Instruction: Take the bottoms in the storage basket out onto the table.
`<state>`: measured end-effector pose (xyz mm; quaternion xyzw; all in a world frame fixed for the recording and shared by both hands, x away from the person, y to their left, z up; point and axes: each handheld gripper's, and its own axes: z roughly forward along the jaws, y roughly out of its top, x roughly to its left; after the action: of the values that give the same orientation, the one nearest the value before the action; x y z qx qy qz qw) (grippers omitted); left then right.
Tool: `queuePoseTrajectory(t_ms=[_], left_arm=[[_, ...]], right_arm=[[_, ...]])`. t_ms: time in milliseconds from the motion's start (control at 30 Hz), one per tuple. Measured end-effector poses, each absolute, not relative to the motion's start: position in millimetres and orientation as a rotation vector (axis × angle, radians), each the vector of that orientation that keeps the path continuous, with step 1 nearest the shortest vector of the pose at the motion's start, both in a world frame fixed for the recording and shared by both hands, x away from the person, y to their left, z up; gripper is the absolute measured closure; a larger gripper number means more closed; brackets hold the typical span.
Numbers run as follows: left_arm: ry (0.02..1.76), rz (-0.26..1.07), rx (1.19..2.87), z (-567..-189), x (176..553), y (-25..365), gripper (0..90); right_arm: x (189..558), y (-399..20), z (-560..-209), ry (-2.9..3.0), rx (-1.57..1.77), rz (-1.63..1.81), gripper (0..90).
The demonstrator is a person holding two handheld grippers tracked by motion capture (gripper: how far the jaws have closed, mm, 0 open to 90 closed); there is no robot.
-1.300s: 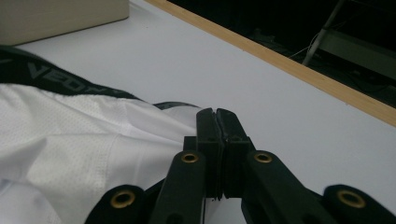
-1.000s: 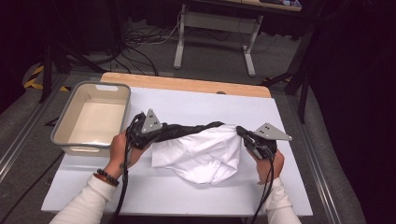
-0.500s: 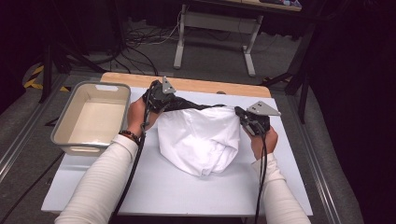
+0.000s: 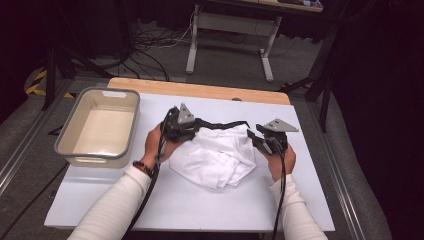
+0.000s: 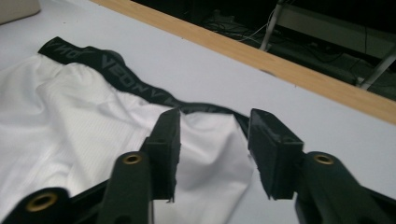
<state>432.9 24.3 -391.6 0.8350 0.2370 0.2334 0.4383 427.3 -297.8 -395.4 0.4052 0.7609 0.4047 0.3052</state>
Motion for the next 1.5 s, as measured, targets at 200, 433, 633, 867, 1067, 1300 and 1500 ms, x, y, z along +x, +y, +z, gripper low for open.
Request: queuePoseTrajectory(t_ms=[200,433,633,867,1067,1300,1500], left_arm=[[0.457,0.482,2.089,-413.6,378.2,24.2,45.3],[0.384,0.33,2.214,-447.8,349.4,17.8,40.7],[0.4,0.319,2.292,-459.9,355.6,7.0,48.5],[0.43,0.287,2.3,-460.7,365.4,4.8,62.8],[0.409,0.282,2.295,-460.4,370.0,6.4,84.3],[0.38,0.314,2.261,-449.9,365.8,17.4,85.6],[0.397,0.331,2.159,-421.6,358.5,44.2,86.1]], right_arm=[[401.1,-306.3,-408.4,2.063,1.063,1.128,46.9],[361.3,-307.8,-419.3,2.152,1.01,1.206,45.0],[342.6,-296.0,-436.8,2.35,0.897,1.134,51.1],[334.7,-288.2,-449.0,2.422,0.84,1.031,57.8],[338.6,-283.9,-453.2,2.457,0.826,0.989,58.3],[336.5,-283.8,-450.6,2.435,0.788,0.968,87.0],[321.8,-295.8,-416.2,2.208,0.803,1.107,88.3]])
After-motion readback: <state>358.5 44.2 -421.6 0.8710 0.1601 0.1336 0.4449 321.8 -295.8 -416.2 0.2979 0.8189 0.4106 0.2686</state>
